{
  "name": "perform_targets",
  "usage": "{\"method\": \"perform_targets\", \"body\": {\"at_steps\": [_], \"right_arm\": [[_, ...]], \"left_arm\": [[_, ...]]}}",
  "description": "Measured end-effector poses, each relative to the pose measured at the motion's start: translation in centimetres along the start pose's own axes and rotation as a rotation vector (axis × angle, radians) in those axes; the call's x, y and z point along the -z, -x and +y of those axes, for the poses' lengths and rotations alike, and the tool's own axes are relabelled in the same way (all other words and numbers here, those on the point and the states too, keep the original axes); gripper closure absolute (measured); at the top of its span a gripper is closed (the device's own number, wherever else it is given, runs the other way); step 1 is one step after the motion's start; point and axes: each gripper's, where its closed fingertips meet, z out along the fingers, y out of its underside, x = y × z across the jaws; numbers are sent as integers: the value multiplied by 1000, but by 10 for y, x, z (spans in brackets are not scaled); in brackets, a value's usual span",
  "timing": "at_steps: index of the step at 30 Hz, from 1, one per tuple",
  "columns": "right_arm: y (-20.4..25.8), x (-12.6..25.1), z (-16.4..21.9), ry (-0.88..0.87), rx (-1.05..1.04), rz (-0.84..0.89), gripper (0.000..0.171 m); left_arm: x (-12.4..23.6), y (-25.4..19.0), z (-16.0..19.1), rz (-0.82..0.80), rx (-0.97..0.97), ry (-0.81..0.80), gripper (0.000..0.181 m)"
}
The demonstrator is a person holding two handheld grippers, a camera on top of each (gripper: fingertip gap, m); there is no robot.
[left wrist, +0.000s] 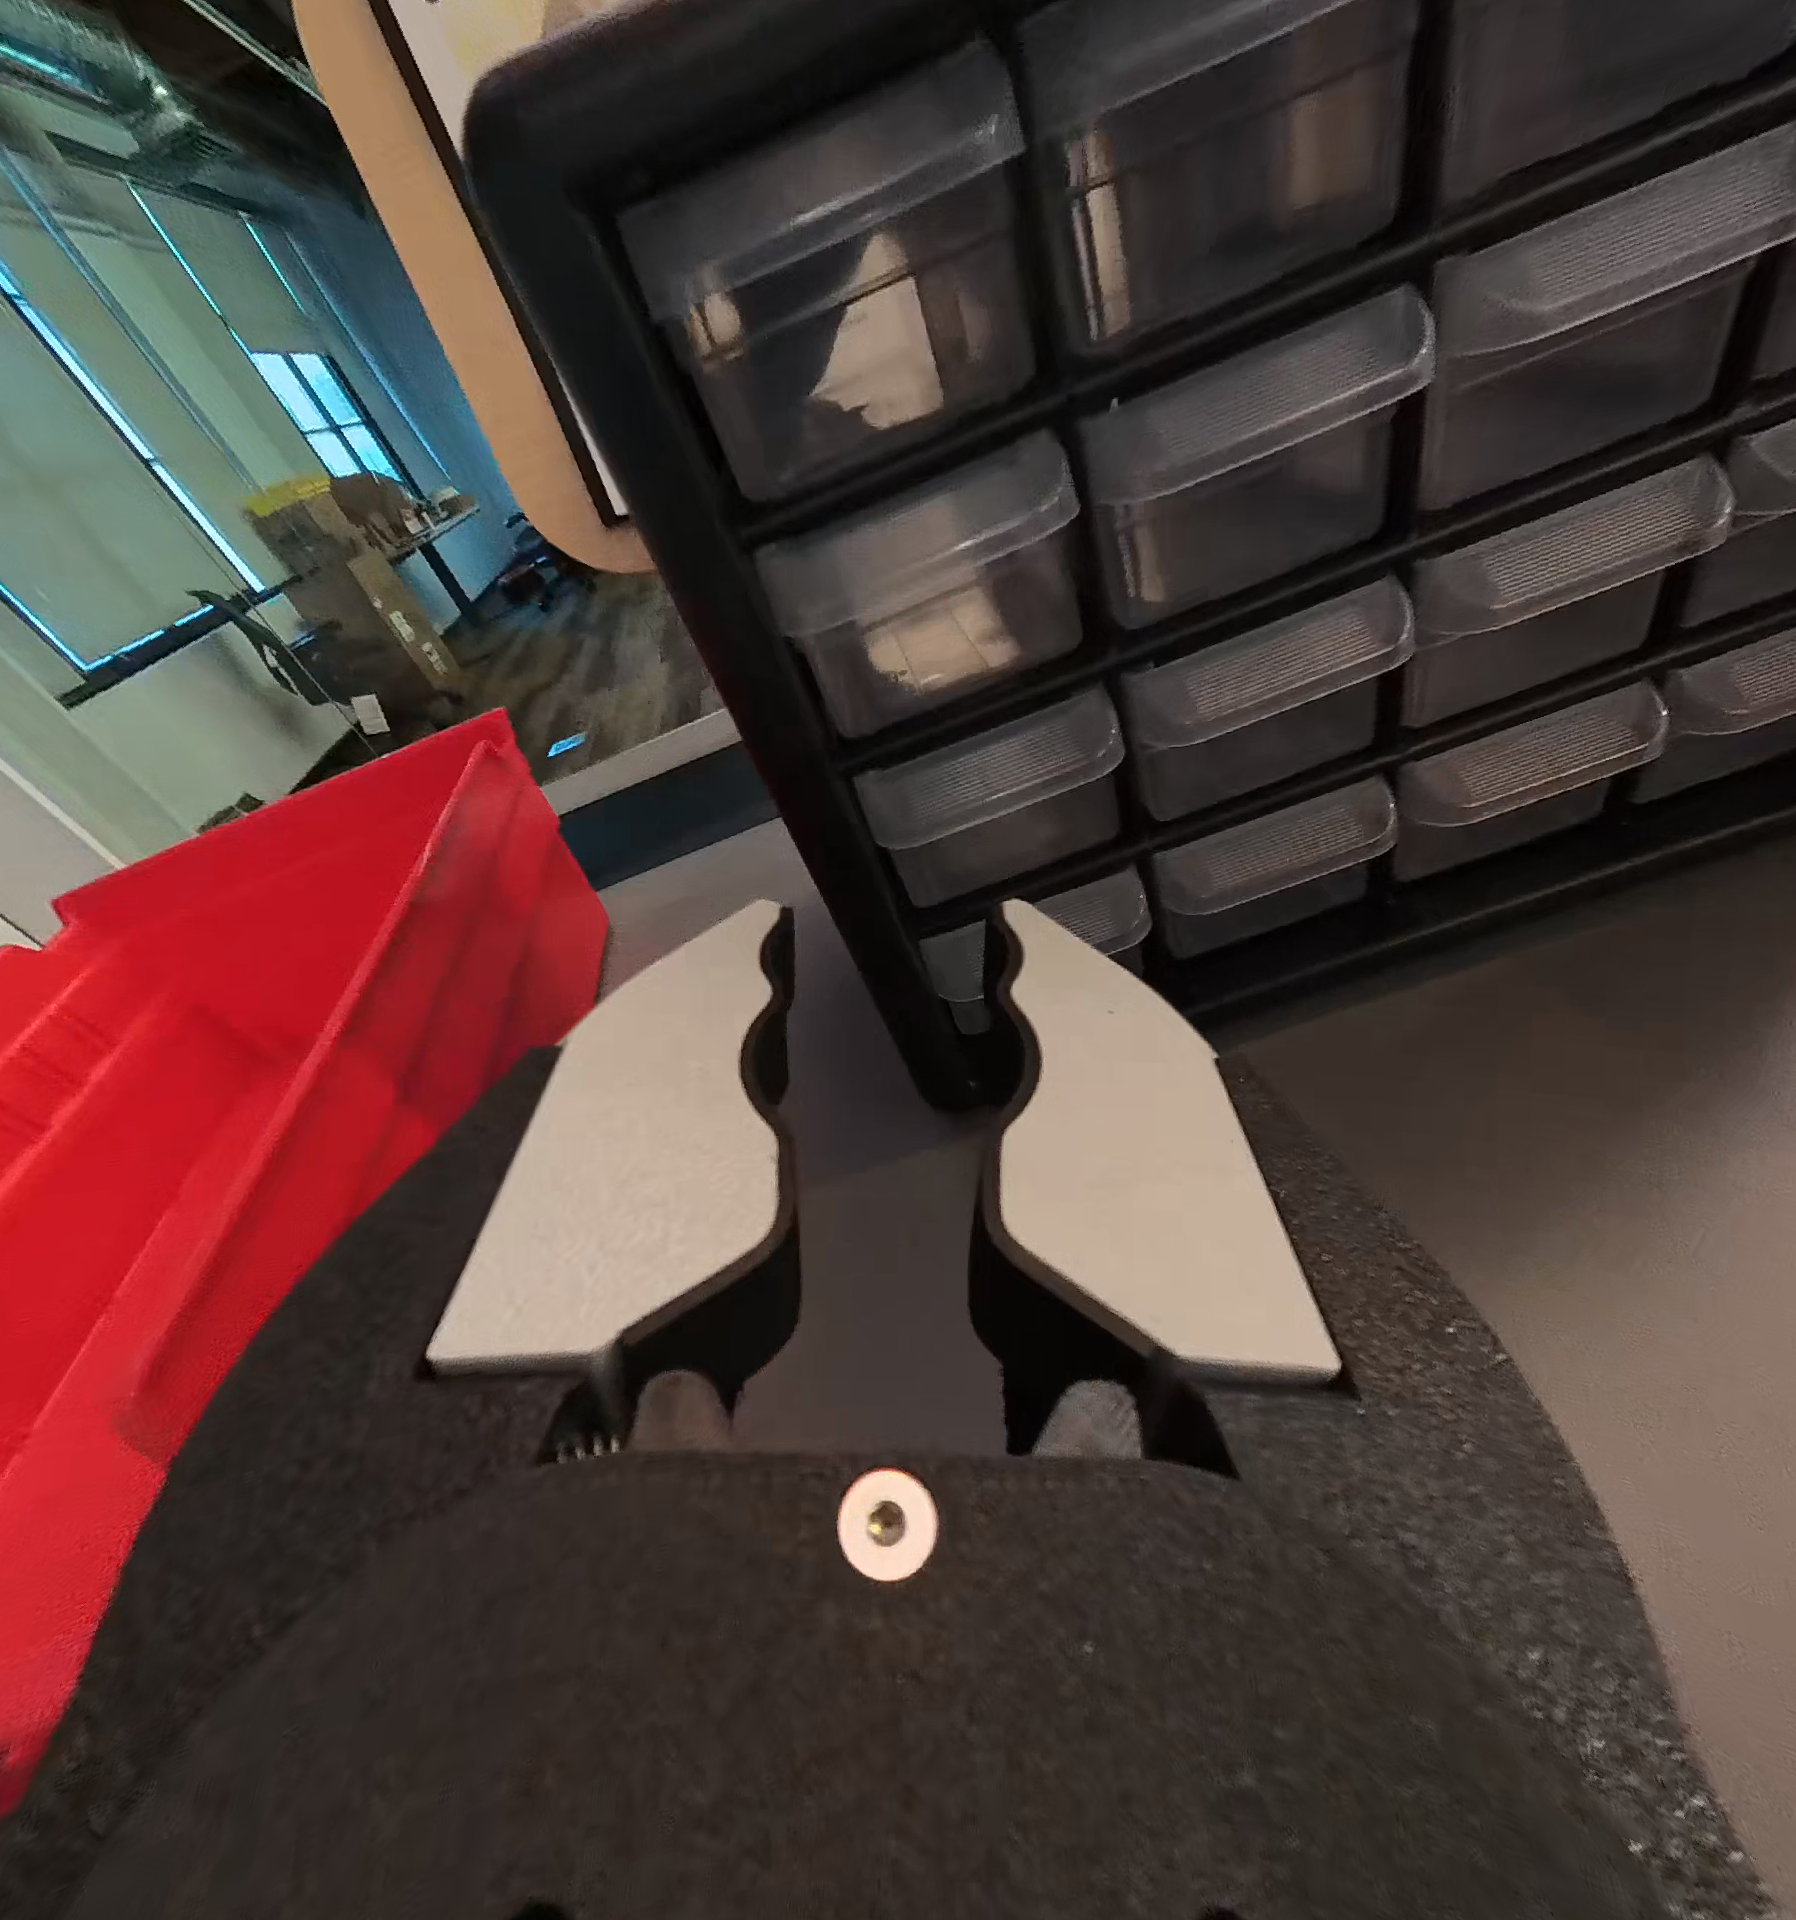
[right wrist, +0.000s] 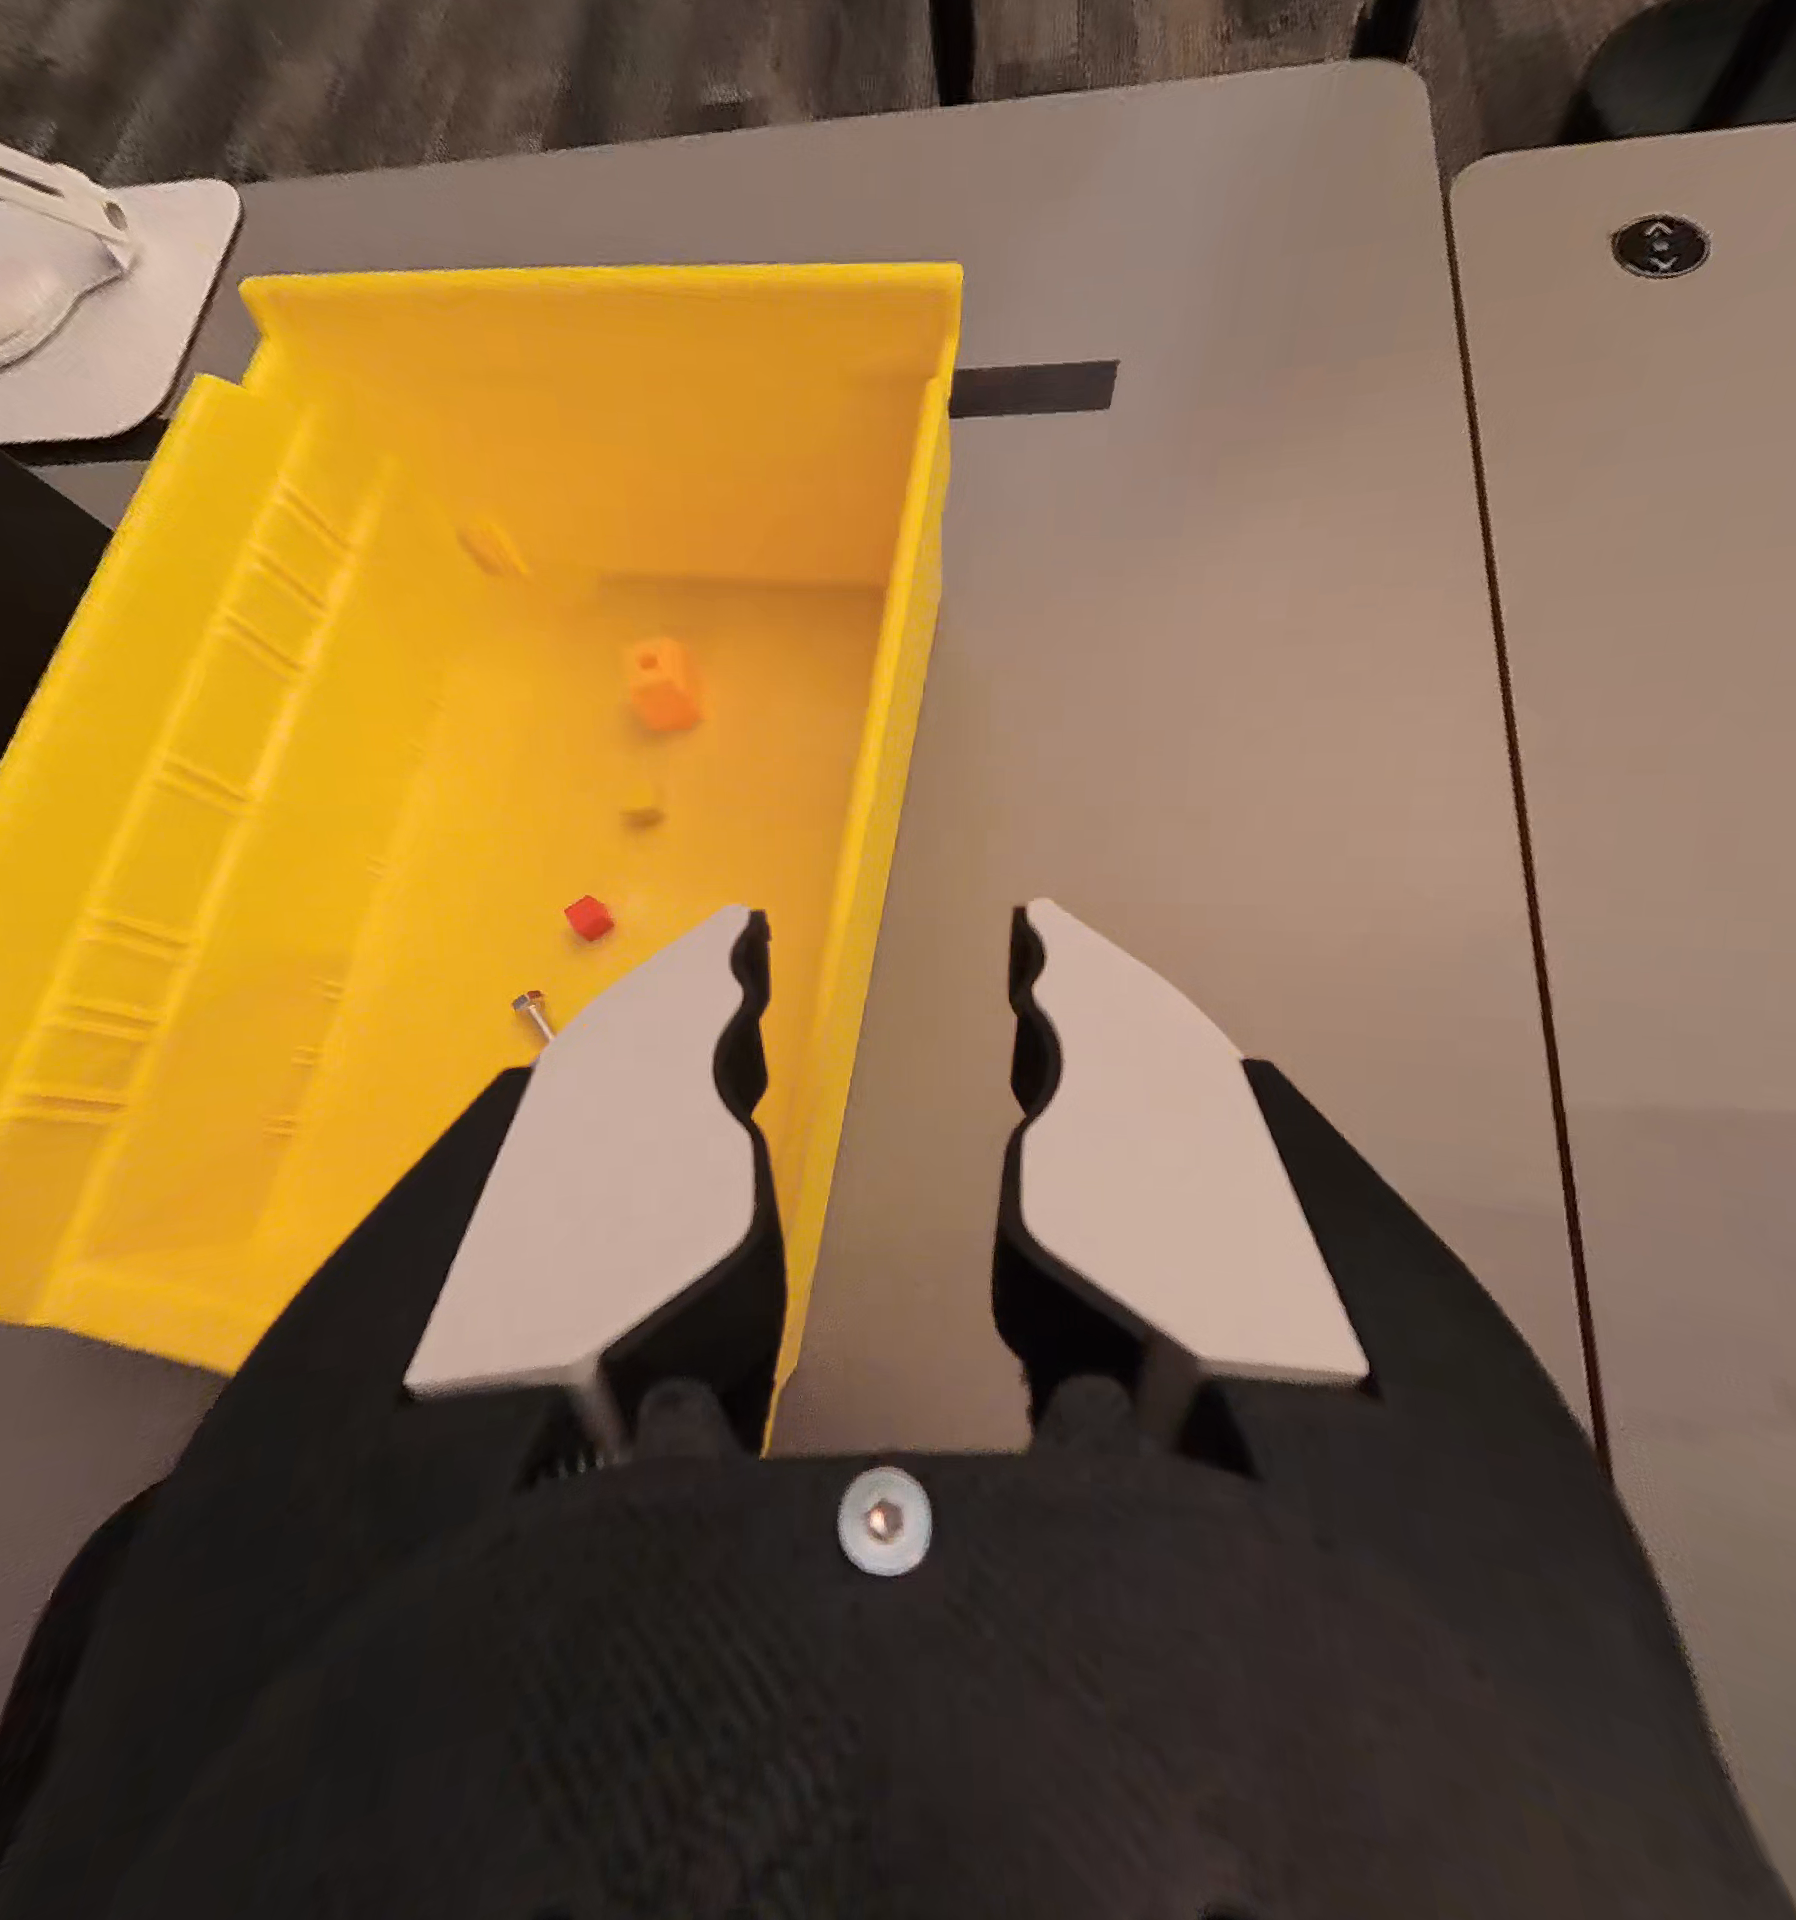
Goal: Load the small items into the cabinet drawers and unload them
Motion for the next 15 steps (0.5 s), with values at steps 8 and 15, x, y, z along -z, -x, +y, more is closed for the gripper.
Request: {"method": "perform_targets", "body": {"at_steps": [8,15], "right_arm": [[3,-12,13,77,1,-12,126],[2,-19,26,140,-14,-25,126]], "left_arm": [[-21,-2,30,-39,-147,134,149],[-30,0,35,-47,-142,162,148]]}}
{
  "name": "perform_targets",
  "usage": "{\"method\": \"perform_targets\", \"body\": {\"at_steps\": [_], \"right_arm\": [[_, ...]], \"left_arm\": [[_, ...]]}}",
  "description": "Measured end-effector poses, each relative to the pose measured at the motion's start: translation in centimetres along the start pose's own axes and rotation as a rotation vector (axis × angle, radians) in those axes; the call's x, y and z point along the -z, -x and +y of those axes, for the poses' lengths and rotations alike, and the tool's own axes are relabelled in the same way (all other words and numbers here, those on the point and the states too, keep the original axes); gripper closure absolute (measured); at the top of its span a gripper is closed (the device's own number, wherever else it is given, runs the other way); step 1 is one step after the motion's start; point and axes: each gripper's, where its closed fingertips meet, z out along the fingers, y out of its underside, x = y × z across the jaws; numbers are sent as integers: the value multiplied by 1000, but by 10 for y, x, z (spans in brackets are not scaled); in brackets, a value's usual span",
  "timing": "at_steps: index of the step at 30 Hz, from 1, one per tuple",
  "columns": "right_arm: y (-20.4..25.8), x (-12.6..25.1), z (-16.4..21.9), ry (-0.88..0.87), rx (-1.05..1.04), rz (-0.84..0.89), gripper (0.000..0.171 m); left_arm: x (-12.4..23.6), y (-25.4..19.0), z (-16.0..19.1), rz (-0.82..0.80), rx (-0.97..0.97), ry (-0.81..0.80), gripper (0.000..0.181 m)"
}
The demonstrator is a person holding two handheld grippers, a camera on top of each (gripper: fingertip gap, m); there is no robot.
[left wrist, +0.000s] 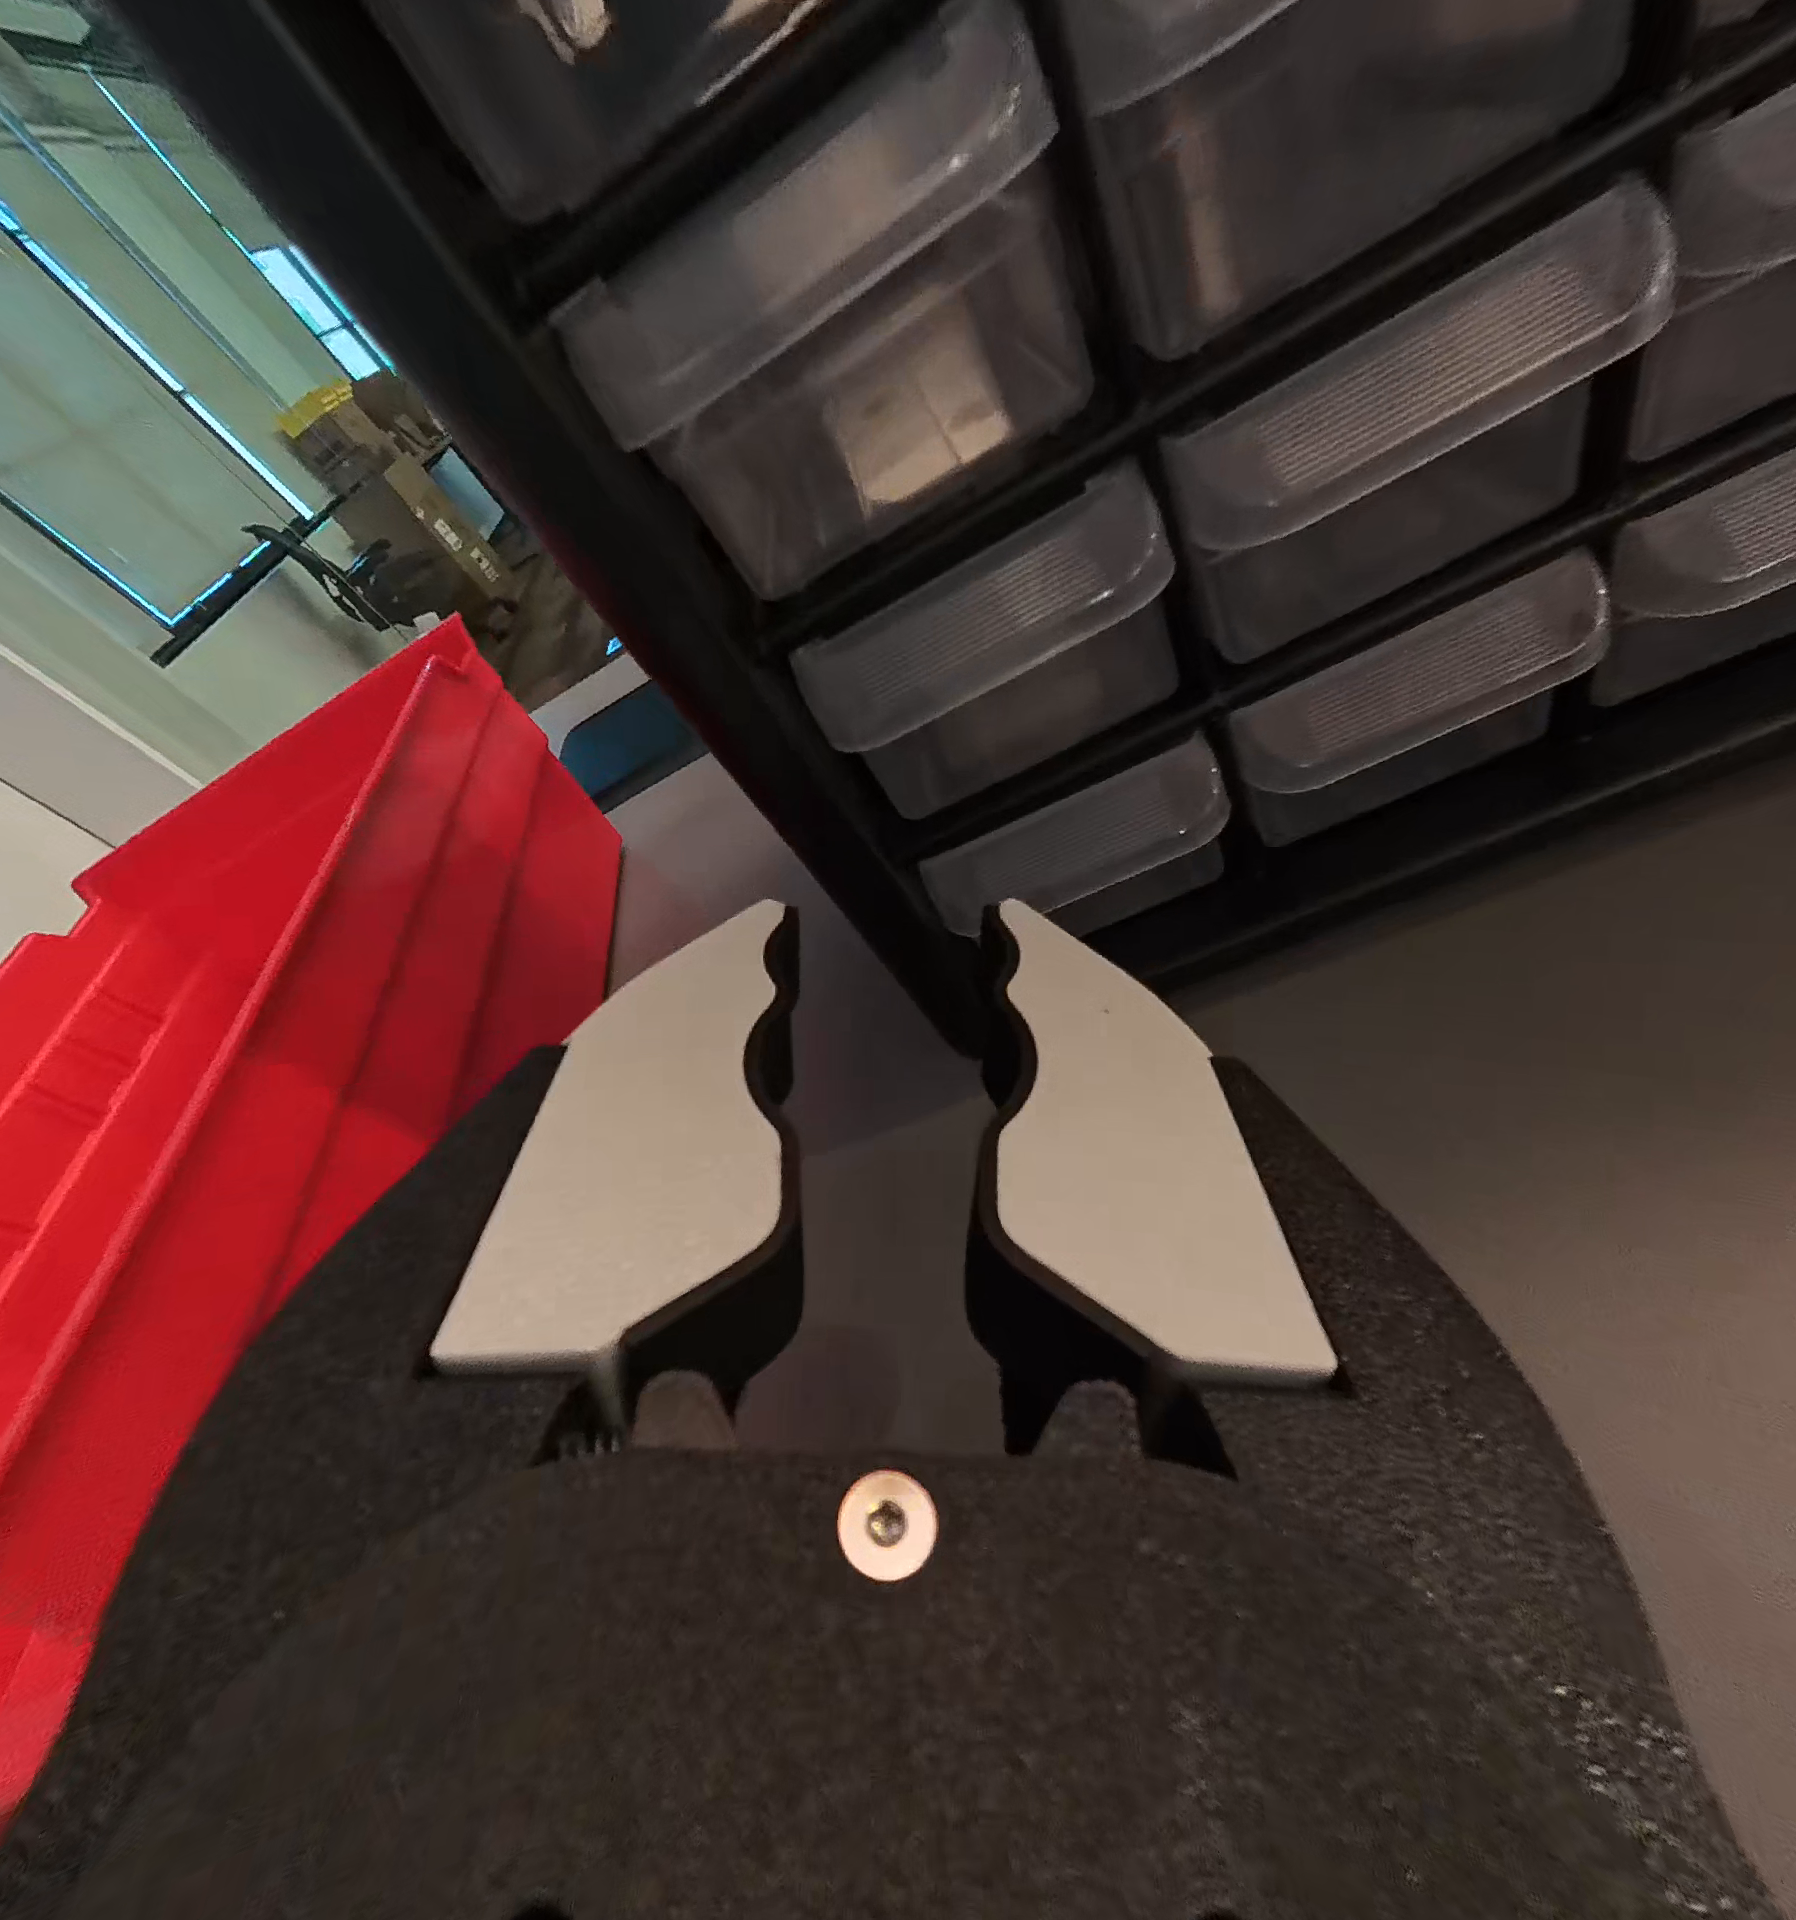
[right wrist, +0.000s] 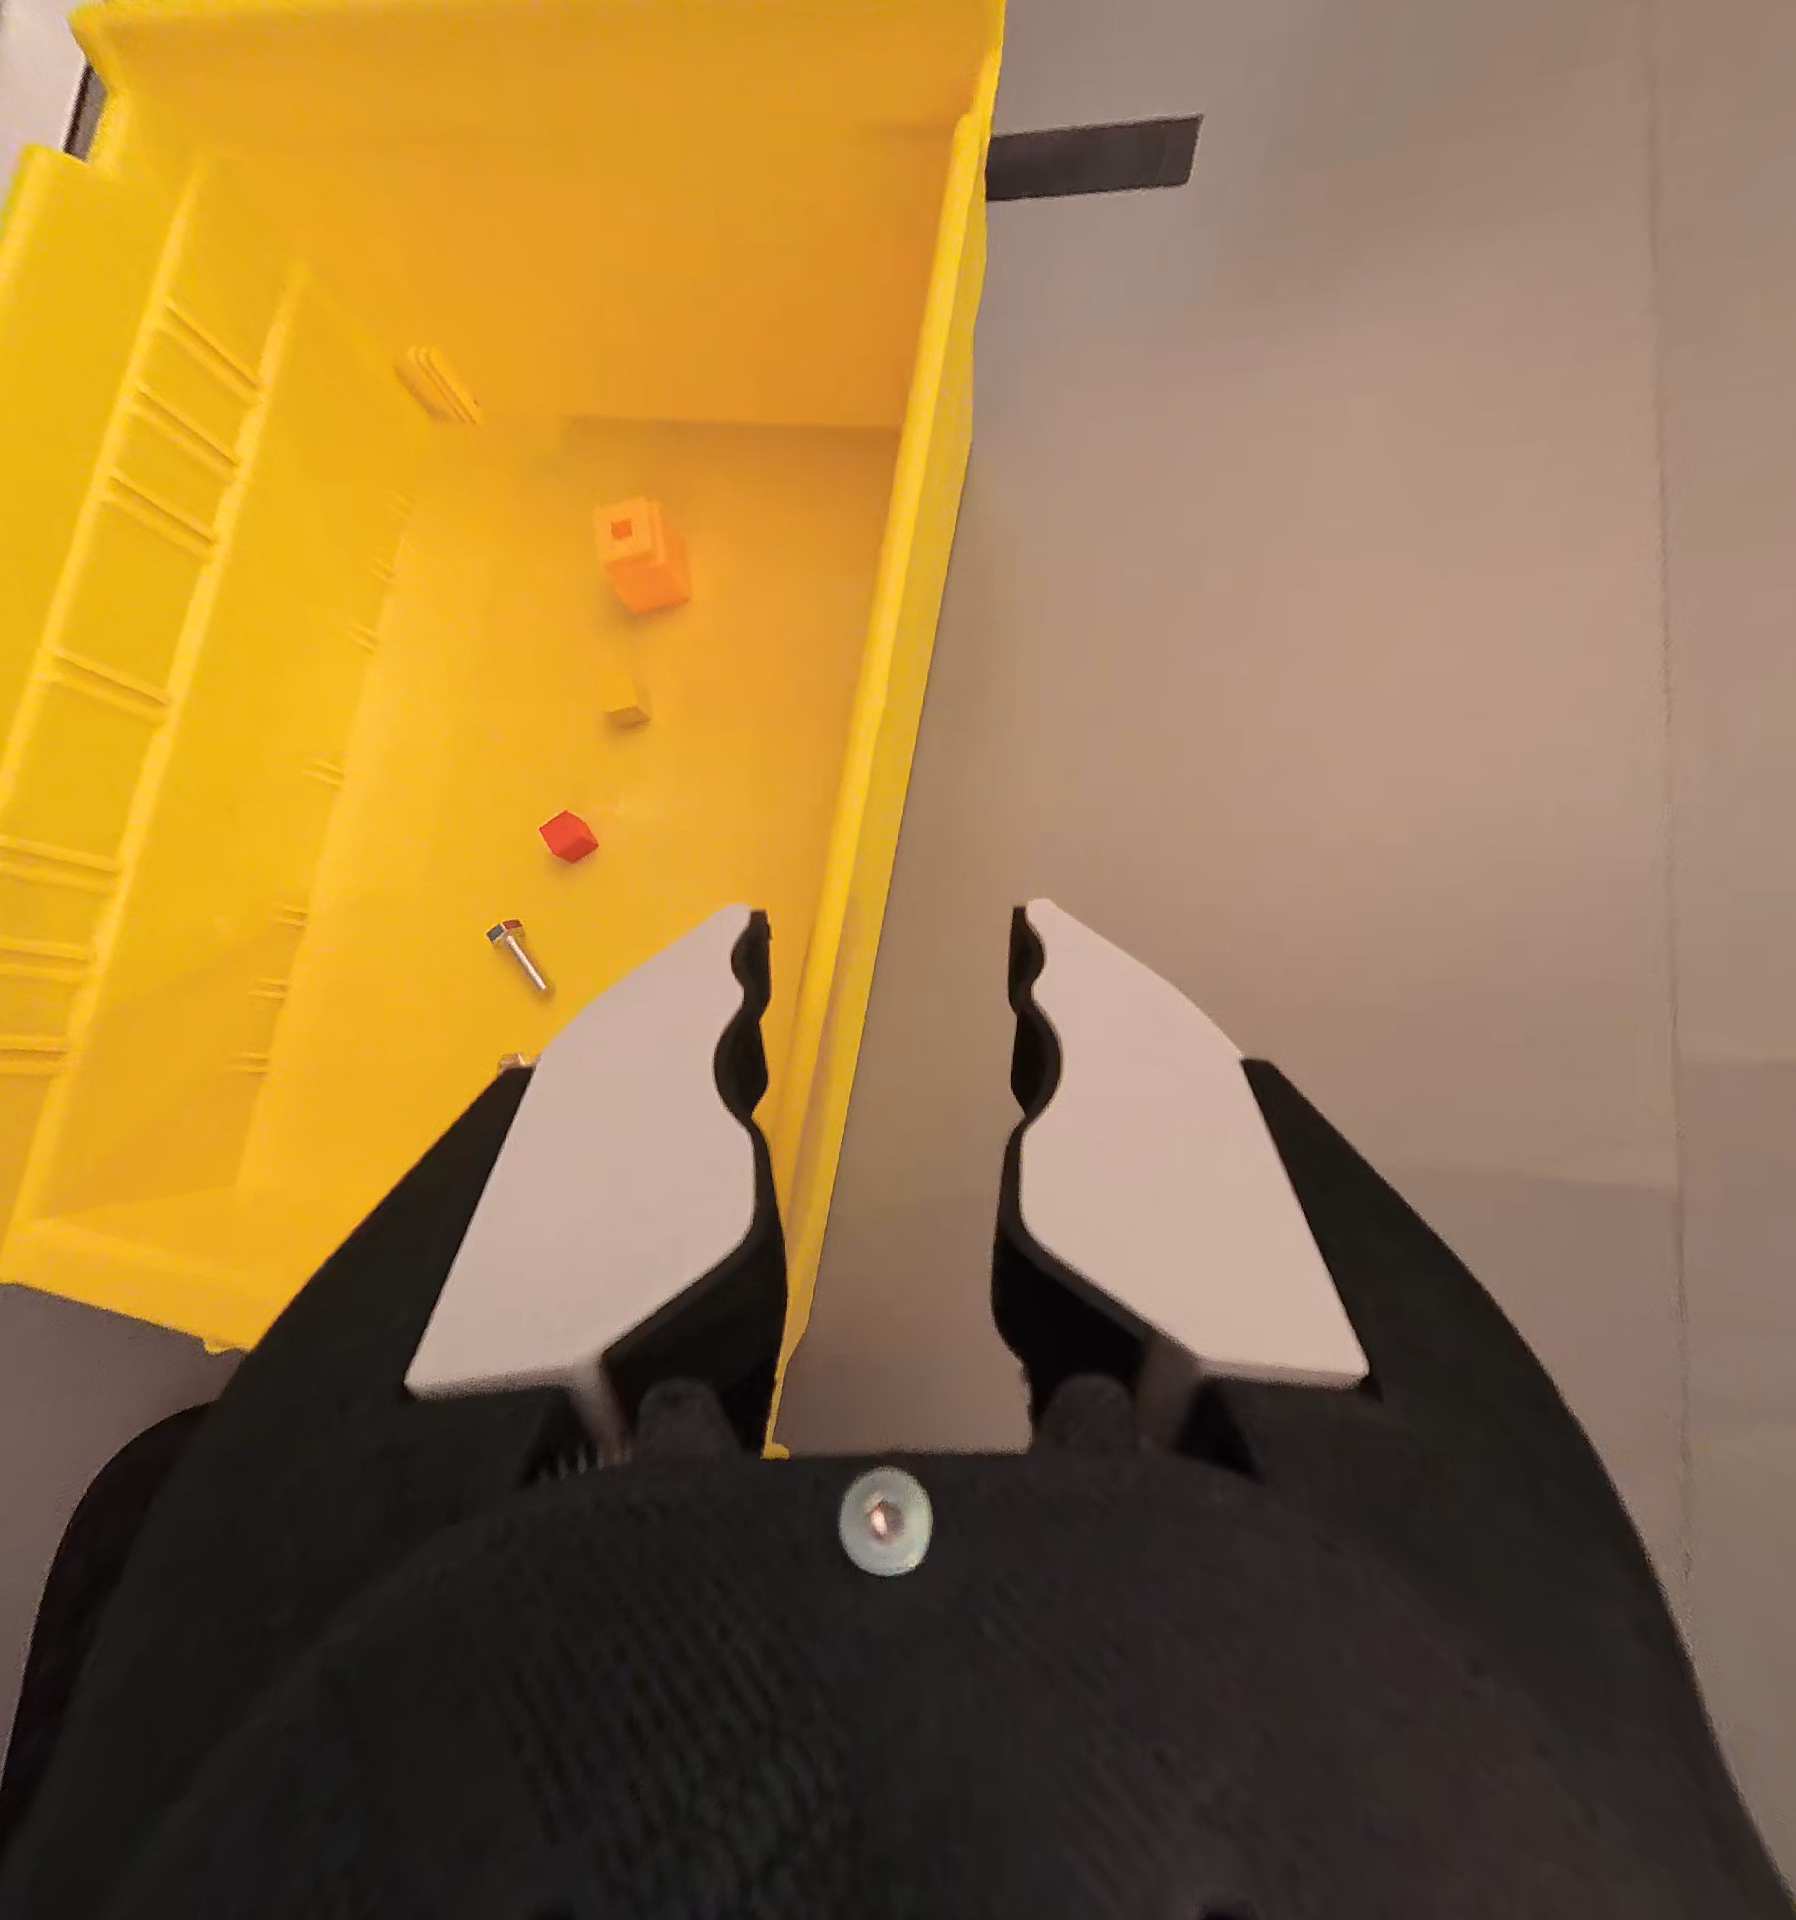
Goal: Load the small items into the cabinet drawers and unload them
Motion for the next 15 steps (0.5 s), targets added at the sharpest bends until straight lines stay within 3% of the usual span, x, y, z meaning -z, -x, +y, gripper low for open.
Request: {"method": "perform_targets", "body": {"at_steps": [3,6,10,11,13,15], "right_arm": [[-4,-5,5,46,-4,35,126],[1,-11,5,72,16,29,126],[5,-22,16,187,37,46,126],[4,-23,21,228,25,60,129],[17,-25,28,288,-26,-16,153],[17,-27,30,325,-103,-6,158]], "left_arm": [[8,6,-7,-39,-30,-15,151],[39,21,-36,-85,-50,-112,156],[73,57,-64,-46,29,-116,149],[78,71,-67,-33,53,-96,145],[84,100,-68,5,86,-45,144],[87,128,-62,35,85,14,149]]}}
